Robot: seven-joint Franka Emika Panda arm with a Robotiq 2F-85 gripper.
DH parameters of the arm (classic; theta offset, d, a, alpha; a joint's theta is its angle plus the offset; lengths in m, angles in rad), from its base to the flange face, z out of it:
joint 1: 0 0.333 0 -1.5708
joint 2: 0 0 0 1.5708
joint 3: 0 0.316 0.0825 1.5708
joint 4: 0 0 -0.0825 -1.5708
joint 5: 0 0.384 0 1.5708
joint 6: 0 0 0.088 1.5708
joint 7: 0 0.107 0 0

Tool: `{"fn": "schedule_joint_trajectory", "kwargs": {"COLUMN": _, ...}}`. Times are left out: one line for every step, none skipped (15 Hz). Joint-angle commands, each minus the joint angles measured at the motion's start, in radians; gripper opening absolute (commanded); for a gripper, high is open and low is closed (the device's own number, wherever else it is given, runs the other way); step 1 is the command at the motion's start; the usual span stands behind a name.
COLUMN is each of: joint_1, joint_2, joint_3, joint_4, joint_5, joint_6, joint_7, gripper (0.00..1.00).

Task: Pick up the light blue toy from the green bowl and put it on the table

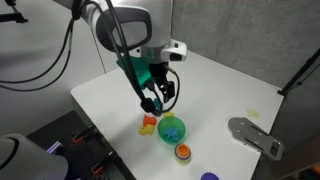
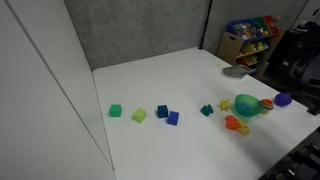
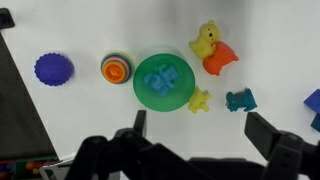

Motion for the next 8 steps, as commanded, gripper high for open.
{"fn": "schedule_joint_trajectory", "kwargs": {"joint_1": 0.002, "joint_2": 0.116, "joint_3": -0.019, "joint_4": 0.027, "joint_5": 0.044, "joint_6": 0.069, "joint_7": -0.05, "gripper": 1.0}}
{"fn": "schedule_joint_trajectory", "kwargs": {"joint_1": 0.0, "joint_2": 0.148, "joint_3": -0.02, "joint_4": 0.032, "joint_5": 0.049, "joint_6": 0.087, "joint_7": -0.053, "gripper": 1.0}}
{"fn": "schedule_joint_trajectory", "kwargs": {"joint_1": -0.004, "joint_2": 0.179, "joint_3": -0.02, "joint_4": 0.036, "joint_5": 0.05, "joint_6": 0.106, "joint_7": -0.049, "gripper": 1.0}}
{"fn": "schedule_joint_trajectory", "kwargs": {"joint_1": -0.006, "joint_2": 0.209, "joint_3": -0.02, "joint_4": 0.041, "joint_5": 0.055, "joint_6": 0.124, "joint_7": -0.05, "gripper": 1.0}}
{"fn": "schedule_joint_trajectory", "kwargs": {"joint_1": -0.009, "joint_2": 0.242, "joint_3": -0.019, "joint_4": 0.046, "joint_5": 0.055, "joint_6": 0.143, "joint_7": -0.047, "gripper": 1.0}}
{"fn": "schedule_joint_trajectory", "kwargs": {"joint_1": -0.011, "joint_2": 0.277, "joint_3": -0.018, "joint_4": 0.054, "joint_5": 0.058, "joint_6": 0.163, "joint_7": -0.045, "gripper": 1.0}}
{"fn": "schedule_joint_trajectory", "kwargs": {"joint_1": -0.013, "joint_2": 0.311, "joint_3": -0.017, "joint_4": 0.063, "joint_5": 0.061, "joint_6": 0.177, "joint_7": -0.044, "gripper": 1.0}}
{"fn": "schedule_joint_trajectory", "kwargs": {"joint_1": -0.016, "joint_2": 0.347, "joint_3": -0.014, "joint_4": 0.075, "joint_5": 0.064, "joint_6": 0.195, "joint_7": -0.042, "gripper": 1.0}}
